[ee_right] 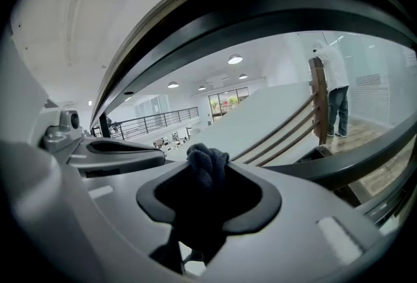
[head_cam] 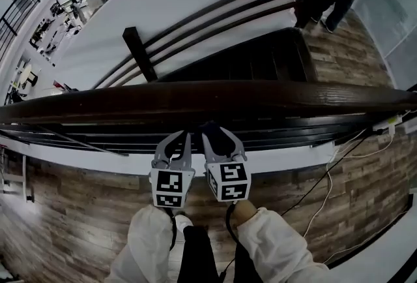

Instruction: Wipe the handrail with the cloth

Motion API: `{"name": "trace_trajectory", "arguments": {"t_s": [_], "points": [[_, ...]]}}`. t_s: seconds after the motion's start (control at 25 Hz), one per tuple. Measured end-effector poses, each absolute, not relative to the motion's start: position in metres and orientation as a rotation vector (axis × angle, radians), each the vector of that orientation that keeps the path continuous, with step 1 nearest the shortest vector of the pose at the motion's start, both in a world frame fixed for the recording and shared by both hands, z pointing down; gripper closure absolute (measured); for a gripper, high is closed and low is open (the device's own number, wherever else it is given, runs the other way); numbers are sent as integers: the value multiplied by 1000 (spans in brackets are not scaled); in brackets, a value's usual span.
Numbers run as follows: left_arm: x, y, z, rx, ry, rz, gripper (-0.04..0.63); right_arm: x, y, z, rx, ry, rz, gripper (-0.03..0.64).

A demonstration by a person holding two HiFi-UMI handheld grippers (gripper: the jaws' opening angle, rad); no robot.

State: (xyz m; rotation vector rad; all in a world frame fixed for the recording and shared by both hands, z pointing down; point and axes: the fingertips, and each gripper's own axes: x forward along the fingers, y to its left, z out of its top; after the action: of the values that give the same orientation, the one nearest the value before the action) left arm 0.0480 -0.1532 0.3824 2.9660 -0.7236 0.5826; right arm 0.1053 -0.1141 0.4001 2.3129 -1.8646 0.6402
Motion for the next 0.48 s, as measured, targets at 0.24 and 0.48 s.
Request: {"name": "trace_trajectory", "arguments": {"t_s": [0.24, 0.48], "points": [[94, -119, 379, 2998, -617, 591, 595, 153, -80, 397, 2356, -1794, 637, 474], [142, -83, 380, 3023, -511, 588, 595, 201, -44, 396, 2415, -1721, 635, 474]]}}
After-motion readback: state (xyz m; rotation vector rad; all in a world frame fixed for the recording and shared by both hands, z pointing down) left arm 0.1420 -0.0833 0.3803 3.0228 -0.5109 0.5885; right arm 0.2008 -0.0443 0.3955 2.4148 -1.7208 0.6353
